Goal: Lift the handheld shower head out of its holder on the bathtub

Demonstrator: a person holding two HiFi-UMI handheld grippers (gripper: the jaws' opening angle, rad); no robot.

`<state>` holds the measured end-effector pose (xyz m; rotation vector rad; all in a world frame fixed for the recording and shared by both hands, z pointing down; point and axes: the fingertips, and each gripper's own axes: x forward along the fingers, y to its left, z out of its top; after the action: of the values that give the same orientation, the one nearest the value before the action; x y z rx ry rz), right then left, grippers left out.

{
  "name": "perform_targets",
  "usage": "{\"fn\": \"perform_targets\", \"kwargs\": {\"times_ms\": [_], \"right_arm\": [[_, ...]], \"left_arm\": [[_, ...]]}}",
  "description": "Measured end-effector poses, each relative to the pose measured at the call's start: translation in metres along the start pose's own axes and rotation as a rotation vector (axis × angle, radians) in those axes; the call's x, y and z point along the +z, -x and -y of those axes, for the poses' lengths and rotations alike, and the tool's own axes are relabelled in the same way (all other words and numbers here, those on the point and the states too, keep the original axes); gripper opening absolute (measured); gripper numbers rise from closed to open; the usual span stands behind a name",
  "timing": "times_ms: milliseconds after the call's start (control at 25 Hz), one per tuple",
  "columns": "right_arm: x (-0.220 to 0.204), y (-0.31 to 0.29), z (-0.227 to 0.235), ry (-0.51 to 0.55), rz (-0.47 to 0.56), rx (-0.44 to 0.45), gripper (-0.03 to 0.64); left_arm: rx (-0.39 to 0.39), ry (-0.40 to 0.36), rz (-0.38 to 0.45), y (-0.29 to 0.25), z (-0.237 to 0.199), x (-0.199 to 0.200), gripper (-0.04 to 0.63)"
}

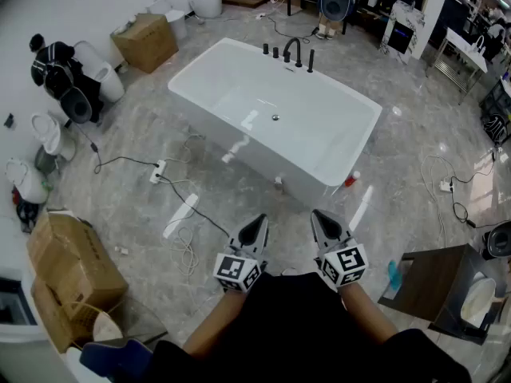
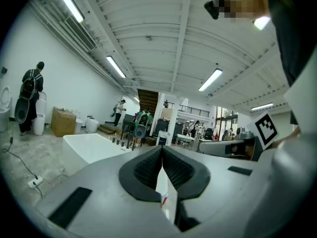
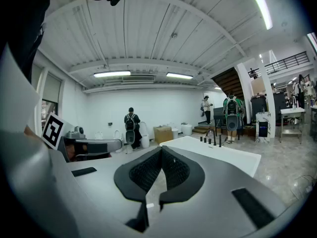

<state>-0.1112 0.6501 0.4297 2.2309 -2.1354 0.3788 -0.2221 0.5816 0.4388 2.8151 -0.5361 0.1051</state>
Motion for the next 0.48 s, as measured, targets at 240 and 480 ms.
{"fn": "perform_targets", "kwargs": {"times_ms": [240, 480], "right_arm": [[-0.013, 0.007, 0.008, -0.020, -0.016, 0.002, -0.002], [-0.035, 0.004, -0.002, -0.026, -0.059, 0.061, -0.002]], "left_arm": [[0.015, -0.019, 0.018, -0.003, 0.009, -0.003, 0.005], [0.104, -0.004, -0.001, 0.019, -0.011, -0.014, 0.005]]}}
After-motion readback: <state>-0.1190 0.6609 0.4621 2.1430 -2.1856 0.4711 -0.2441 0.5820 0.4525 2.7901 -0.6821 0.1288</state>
